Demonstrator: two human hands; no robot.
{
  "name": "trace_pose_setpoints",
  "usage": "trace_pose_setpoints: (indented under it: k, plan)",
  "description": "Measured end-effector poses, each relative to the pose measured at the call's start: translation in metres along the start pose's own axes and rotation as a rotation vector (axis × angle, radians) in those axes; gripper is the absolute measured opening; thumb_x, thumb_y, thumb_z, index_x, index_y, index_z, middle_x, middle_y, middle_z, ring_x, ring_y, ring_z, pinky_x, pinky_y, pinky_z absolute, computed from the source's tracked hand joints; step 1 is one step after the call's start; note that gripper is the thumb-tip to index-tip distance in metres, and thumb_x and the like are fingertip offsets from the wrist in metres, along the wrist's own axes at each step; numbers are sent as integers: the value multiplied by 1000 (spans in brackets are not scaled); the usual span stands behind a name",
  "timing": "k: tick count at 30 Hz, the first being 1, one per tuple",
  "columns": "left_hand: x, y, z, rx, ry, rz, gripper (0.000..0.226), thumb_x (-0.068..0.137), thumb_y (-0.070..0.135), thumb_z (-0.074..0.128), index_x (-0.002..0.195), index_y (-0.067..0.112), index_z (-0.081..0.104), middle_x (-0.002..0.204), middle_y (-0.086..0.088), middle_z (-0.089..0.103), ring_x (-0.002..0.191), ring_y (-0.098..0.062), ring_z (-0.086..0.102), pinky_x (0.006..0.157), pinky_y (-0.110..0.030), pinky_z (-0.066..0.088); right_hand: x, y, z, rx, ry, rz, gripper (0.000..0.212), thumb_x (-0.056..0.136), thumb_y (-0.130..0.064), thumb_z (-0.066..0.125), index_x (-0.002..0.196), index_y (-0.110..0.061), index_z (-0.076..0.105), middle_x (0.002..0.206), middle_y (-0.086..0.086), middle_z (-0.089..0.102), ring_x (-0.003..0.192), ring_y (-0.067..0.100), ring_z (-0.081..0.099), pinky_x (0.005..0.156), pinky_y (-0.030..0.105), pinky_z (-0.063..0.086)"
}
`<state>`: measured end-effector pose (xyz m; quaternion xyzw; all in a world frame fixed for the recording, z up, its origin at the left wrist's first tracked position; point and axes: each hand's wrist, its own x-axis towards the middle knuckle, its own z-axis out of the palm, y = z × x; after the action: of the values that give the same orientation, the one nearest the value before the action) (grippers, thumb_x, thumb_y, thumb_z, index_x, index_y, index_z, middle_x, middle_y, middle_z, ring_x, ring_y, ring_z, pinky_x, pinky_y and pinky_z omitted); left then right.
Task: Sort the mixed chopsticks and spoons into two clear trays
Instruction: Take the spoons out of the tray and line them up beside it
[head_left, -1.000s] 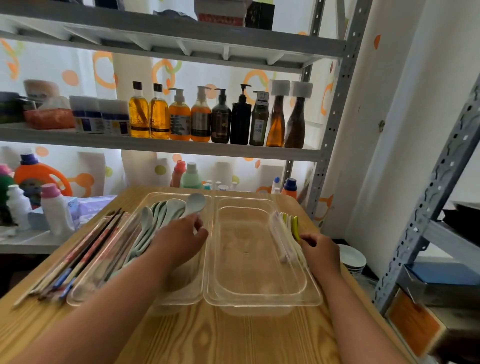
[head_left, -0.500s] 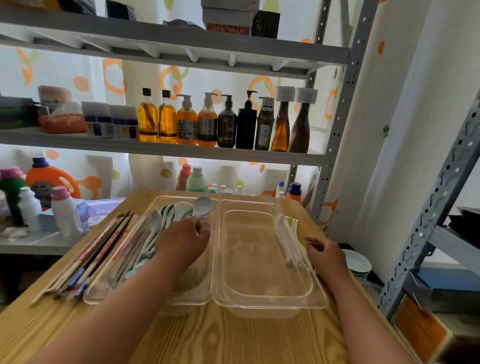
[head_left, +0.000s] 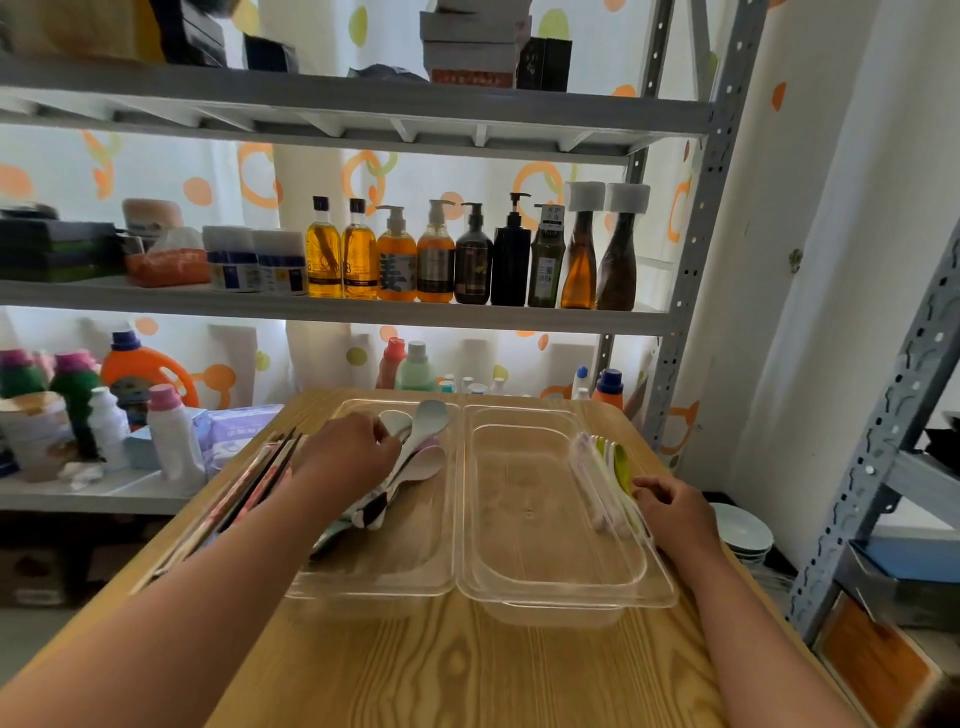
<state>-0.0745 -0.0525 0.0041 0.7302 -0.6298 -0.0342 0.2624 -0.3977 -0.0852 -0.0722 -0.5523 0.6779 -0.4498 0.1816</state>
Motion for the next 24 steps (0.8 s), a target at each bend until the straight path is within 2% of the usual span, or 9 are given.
trace_pose_setpoints:
  k: [2,3,7,11,14,16,20,24]
  plan:
    - [-2,-5,-2,85,-88,2,25,91,35,53,102,17,66,89,-1,67,79,-16,60,75,-30,51,-1,-2,-1,-10,2,-9,24,92,-15,53,111,-8,67,111,14,66,64,14,50,60,20,40]
    - [-2,-7,-2,126,-133,3,26,90,37,55,101,17,67,91,-1,68,79,-15,61,75,-29,51,-2,-3,-2,-13,6,-14,24,93,-14,53,111,-8,67,111,15,66,67,17,52,63,23,41]
    - [-4,-8,1,261,-203,20,36,82,51,60,102,21,65,104,0,62,88,-15,60,83,-34,52,-4,-12,-1,-5,28,-50,23,93,-12,52,109,-8,67,113,14,66,97,27,59,81,30,43]
    - [-8,-5,7,432,-240,59,41,82,49,62,111,20,58,110,-2,59,96,-17,56,81,-30,49,-9,-29,-1,-1,45,-131,23,94,-14,50,109,-9,67,109,11,66,85,17,52,76,26,41]
    - [-13,-3,9,556,-255,82,43,84,43,62,120,20,54,112,-1,60,100,-18,58,79,-30,48,-15,-43,0,14,56,-212,23,95,-17,50,109,-10,67,108,9,66,86,15,53,71,22,43]
    - [-13,-3,11,595,-225,92,40,88,38,58,123,19,52,115,-1,60,103,-19,58,79,-30,47,-19,-52,1,21,49,-262,22,94,-15,52,108,-10,68,105,8,67,85,15,56,74,24,45]
    - [-12,-6,12,530,-186,111,32,92,35,55,119,19,55,113,-2,58,99,-17,56,75,-28,44,-28,-70,1,-11,42,-369,20,92,-8,55,106,-8,69,102,8,69,82,10,55,76,20,43]
    - [-10,-9,7,283,-226,92,28,87,37,63,104,15,60,93,1,58,87,-13,56,75,-24,46,-34,-81,0,-30,-4,-402,21,91,-7,56,108,-7,68,105,7,68,88,9,54,79,17,42]
